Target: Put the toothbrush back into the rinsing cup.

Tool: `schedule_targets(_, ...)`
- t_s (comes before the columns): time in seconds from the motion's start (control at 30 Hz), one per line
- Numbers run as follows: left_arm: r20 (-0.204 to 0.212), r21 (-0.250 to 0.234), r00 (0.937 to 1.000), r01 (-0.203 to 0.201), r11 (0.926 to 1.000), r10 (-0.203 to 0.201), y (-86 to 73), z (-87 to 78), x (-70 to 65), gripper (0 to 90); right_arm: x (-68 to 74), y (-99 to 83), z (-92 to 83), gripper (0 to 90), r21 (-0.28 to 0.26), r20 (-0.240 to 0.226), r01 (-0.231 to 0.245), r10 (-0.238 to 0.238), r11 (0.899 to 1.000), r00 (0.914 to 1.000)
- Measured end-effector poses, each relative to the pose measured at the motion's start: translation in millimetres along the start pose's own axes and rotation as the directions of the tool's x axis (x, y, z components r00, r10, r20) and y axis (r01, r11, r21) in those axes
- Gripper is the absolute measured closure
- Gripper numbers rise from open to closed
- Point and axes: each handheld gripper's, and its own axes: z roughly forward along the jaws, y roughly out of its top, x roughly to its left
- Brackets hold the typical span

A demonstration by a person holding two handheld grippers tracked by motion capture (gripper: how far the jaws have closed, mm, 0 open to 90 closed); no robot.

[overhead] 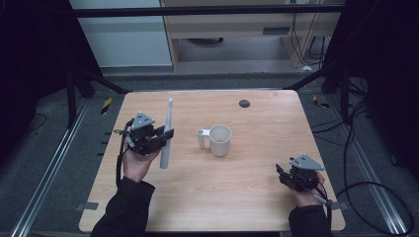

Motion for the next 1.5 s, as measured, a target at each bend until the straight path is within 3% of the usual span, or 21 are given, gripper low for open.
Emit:
schedule_targets(0.2, -0.003, -0.123, 0.9998, 0.020, 0.9922, -0.020, 19.4, 1.0, -4.7, 66.6, 0.4, 0.0, 0.5, 42.1, 0.001, -0.002, 0.000, 0.000, 1.000, 1.0000)
schedule_targets(0.37, 0.008, -0.170, 0.9995, 0.033, 0.9848, -0.032, 29.9, 3.4, -6.1, 66.6, 0.4, 0.0, 0.4, 42.1, 0.001, -0.002, 0.000, 0.000, 1.000, 1.0000)
schedule_targets(0.4, 0.015, -0.194, 0.9992, 0.039, 0.9802, -0.037, 34.4, 4.2, -6.5, 66.7, 0.3, 0.0, 0.5, 42.2, 0.000, -0.002, 0.001, -0.001, 1.000, 1.0000)
schedule_targets(0.43, 0.015, -0.194, 0.9992, 0.039, 0.9802, -0.037, 34.4, 4.2, -6.5, 66.6, 0.3, 0.0, 0.5, 42.2, 0.000, -0.002, 0.001, -0.001, 1.000, 1.0000)
schedule_targets(0.47, 0.022, -0.223, 0.9986, 0.051, 0.9734, -0.047, 39.2, 5.5, -6.5, 66.6, 0.2, 0.0, 0.6, 42.3, 0.001, -0.003, -0.002, 0.002, 1.000, 1.0000)
schedule_targets(0.53, 0.031, -0.249, 0.9980, 0.060, 0.9666, -0.054, 45.1, 7.7, -6.1, 66.6, -0.1, -0.1, 0.9, 42.3, 0.003, -0.002, -0.004, 0.004, 1.000, 1.0000)
schedule_targets(0.67, 0.041, -0.271, 0.9974, 0.068, 0.9601, -0.059, 51.4, 9.9, -7.2, 66.6, 0.2, -0.1, 1.2, 42.3, 0.003, -0.003, -0.006, 0.006, 1.000, 1.0000)
schedule_targets(0.7, 0.041, -0.294, 0.9976, 0.065, 0.9537, -0.055, 55.6, 11.5, -9.6, 66.6, 0.0, -0.2, 1.5, 42.3, 0.004, -0.004, -0.004, 0.004, 1.000, 1.0000)
schedule_targets(0.97, 0.060, -0.307, 0.9976, 0.052, 0.9502, -0.036, 71.9, 28.2, -21.1, 66.6, 0.0, -0.2, 1.8, 42.4, 0.003, -0.005, -0.006, 0.006, 1.000, 1.0000)
schedule_targets(1.1, 0.073, -0.329, 0.9967, 0.058, 0.9426, -0.036, 79.4, 40.6, -27.6, 66.6, -1.6, -0.8, 1.8, 42.4, 0.000, -0.007, -0.011, 0.011, 1.000, 0.9999)
schedule_targets(1.27, 0.088, -0.341, 0.9955, 0.064, 0.9378, -0.036, 82.1, 52.2, -34.4, 66.6, -1.1, -0.6, 2.1, 42.4, 0.003, -0.008, -0.008, 0.008, 1.000, 0.9999)
schedule_targets(1.5, 0.121, -0.343, 0.9925, 0.061, 0.9374, -0.020, 82.7, 73.3, -48.0, 66.6, -1.6, -0.9, 1.9, 42.4, 0.000, -0.013, -0.017, 0.017, 1.000, 0.9998)
